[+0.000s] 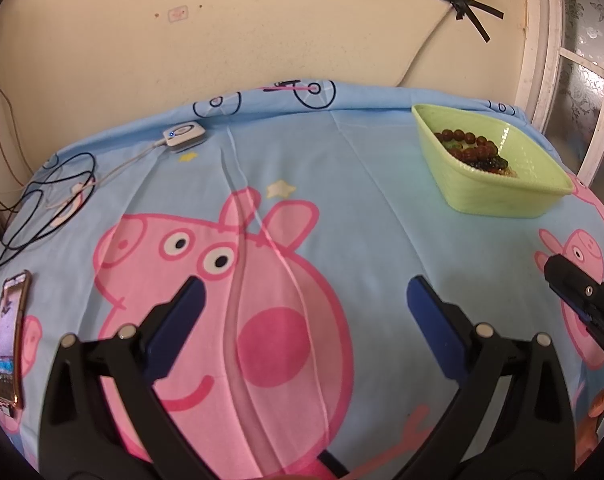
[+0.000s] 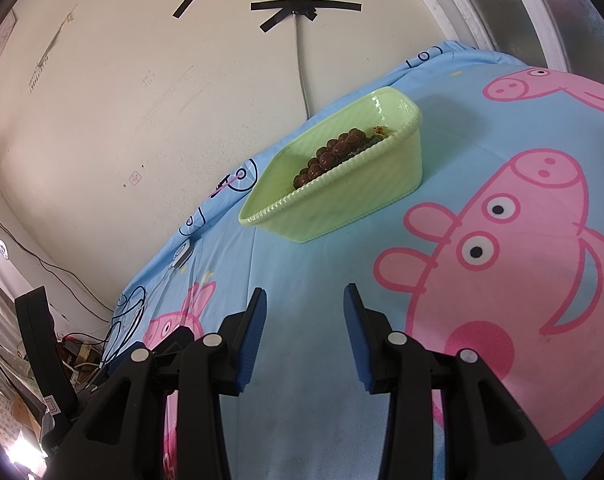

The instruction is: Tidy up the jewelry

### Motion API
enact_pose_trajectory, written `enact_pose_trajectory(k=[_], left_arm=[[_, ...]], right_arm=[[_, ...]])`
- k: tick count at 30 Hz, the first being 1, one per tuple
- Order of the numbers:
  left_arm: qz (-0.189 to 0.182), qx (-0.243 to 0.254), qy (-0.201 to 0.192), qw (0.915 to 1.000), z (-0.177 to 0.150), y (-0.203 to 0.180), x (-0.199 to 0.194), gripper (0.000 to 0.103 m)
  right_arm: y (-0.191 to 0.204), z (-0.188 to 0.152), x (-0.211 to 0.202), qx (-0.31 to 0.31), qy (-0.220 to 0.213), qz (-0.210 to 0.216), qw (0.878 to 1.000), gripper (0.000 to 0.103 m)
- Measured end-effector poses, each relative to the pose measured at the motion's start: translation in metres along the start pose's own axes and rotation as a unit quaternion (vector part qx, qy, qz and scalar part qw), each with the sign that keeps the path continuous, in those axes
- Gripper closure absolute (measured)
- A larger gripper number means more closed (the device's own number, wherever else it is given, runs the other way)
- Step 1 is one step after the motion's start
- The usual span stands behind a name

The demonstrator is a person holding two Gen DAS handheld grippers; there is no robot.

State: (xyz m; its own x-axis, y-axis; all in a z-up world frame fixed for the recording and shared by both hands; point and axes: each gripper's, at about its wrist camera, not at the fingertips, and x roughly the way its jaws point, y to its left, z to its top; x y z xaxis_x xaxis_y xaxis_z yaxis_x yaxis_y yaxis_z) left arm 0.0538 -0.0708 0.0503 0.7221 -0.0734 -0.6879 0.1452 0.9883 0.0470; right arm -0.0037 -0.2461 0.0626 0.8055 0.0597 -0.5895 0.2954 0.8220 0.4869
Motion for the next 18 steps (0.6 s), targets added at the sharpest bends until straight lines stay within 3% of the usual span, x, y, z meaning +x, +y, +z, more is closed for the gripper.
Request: enact_pose_trajectory(k=[18], left_arm=[[0.0, 0.003, 0.0, 1.0, 0.0002, -0.0004, 0.0, 0.006]], right_arm=[[0.0014, -0.002, 0.0001, 0.001, 0.0, 0.0, 1.0, 0.087]])
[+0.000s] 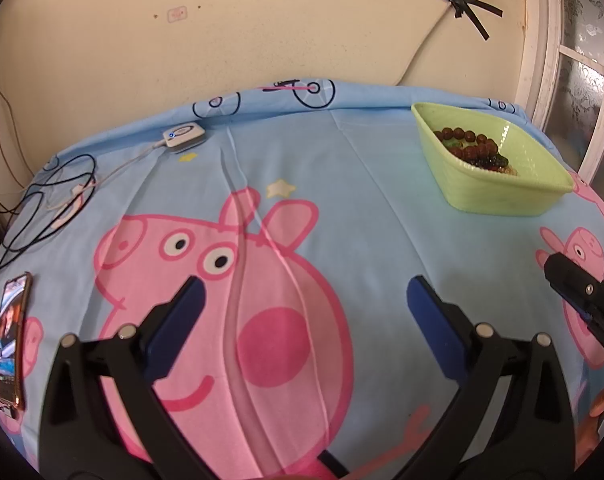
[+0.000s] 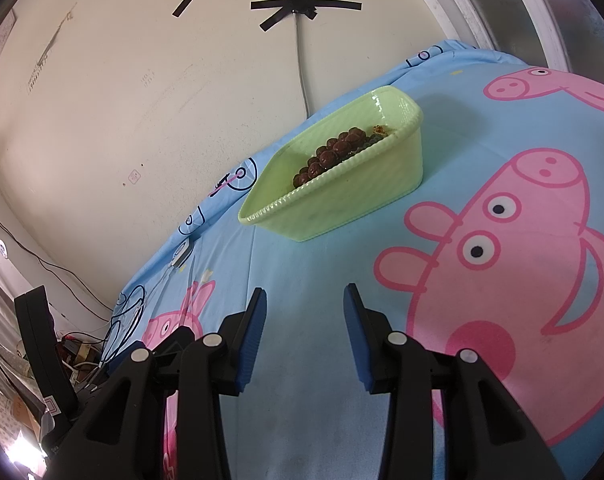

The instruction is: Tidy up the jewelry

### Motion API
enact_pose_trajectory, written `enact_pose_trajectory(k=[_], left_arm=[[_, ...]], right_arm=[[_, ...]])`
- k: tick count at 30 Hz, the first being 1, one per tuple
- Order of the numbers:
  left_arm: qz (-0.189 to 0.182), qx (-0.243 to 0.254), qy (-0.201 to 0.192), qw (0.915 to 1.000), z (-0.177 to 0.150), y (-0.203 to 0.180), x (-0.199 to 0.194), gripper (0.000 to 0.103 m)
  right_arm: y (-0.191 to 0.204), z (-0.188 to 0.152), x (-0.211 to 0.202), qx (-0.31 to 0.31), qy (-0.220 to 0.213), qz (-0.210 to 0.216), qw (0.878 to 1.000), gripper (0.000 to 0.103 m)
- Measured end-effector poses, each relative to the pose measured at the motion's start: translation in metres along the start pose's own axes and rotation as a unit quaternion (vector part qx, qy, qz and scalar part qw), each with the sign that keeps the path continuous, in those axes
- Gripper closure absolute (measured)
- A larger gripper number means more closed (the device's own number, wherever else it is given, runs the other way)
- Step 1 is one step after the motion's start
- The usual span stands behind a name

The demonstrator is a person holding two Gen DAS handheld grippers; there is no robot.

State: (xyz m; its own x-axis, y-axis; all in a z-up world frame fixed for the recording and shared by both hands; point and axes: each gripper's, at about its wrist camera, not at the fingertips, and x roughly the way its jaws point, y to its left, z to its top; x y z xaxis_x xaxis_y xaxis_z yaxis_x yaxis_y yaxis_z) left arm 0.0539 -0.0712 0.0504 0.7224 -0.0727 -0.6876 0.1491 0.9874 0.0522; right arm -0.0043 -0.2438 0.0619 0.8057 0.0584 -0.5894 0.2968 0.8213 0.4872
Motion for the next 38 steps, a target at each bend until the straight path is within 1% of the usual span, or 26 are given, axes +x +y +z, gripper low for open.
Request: enact_pose_trajectory(k=[20, 23, 24, 27, 34, 38], left_arm=[[-0.002, 0.007, -0.001, 1.0, 0.0, -0.003, -0.001, 0.006], [-0.011, 0.009, -0.006, 0.9999, 0.0, -0.004, -0.003, 0.006], [-0.016, 0.011, -0.013, 0.9997, 0.0, -0.004, -0.006, 0.006], [-0.017, 0.02, -0.021, 0.9994, 0.0, -0.006, -0.008, 0.006], [-0.017, 0.025, 0.003, 0.9995, 0.001, -0.007, 0.0, 0.006], [-0.016, 0.024, 0.008, 0.9996, 0.001, -0.006, 0.002, 0.006]], right_arm=[[0.0, 0.001, 0.0, 0.0, 0.001, 0.0, 1.0, 0.087], [-0.001, 0.002, 0.0, 0.0, 0.001, 0.0, 1.0, 0.087], [0.0, 0.001, 0.0, 0.0, 0.001, 0.0, 1.0, 0.087], [0.0, 0.001, 0.0, 0.0, 0.001, 0.0, 1.0, 0.087], [0.0, 0.001, 0.0, 0.0, 0.002, 0.0, 1.0, 0.087], [0.001, -0.001, 0.001, 0.0, 0.002, 0.0, 1.0, 0.087]])
